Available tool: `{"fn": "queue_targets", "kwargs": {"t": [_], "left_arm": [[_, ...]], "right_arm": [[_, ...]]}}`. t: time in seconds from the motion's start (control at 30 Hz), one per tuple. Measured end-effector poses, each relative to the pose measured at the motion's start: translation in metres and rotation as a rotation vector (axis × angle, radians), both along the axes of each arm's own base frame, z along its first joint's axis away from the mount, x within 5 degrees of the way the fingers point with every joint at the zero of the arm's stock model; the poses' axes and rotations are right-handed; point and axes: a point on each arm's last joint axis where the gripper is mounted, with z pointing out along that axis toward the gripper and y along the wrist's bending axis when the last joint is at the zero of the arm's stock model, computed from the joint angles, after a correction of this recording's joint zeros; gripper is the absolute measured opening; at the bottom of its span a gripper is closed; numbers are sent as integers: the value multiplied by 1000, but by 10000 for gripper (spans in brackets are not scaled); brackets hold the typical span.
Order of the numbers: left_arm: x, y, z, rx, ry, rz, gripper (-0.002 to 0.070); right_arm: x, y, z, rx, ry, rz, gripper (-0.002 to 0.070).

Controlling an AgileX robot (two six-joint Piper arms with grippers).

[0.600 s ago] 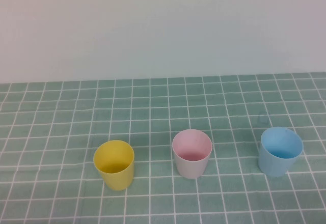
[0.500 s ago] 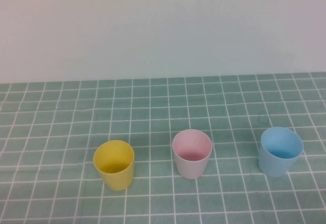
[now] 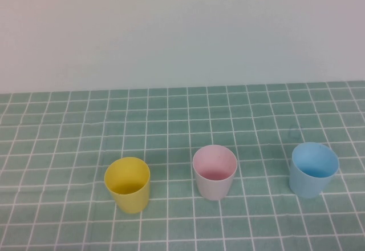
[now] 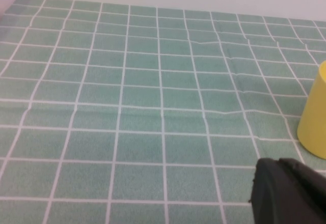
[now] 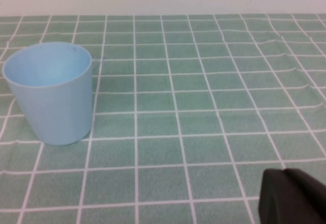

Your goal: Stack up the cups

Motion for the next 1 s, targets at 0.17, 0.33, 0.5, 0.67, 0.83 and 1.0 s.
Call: {"fn": "queue_targets", "kwargs": {"t": [0.17,0.33,0.5,0.67,0.83,1.0], "left_arm": [[0,0,0,0,0,0,-4],[0,0,0,0,0,0,-4],[0,0,0,0,0,0,-4],[0,0,0,0,0,0,-4],[0,0,0,0,0,0,-4],[0,0,0,0,0,0,-4]], "right_arm": [[0,0,0,2,0,0,-2],[0,0,0,13,0,1,-2],[0,1,0,18,-1,1,-2],[0,1,0,26,-1,2,-2],[0,1,0,26,-1,2,-2],[0,1,0,26,-1,2,-2]]}}
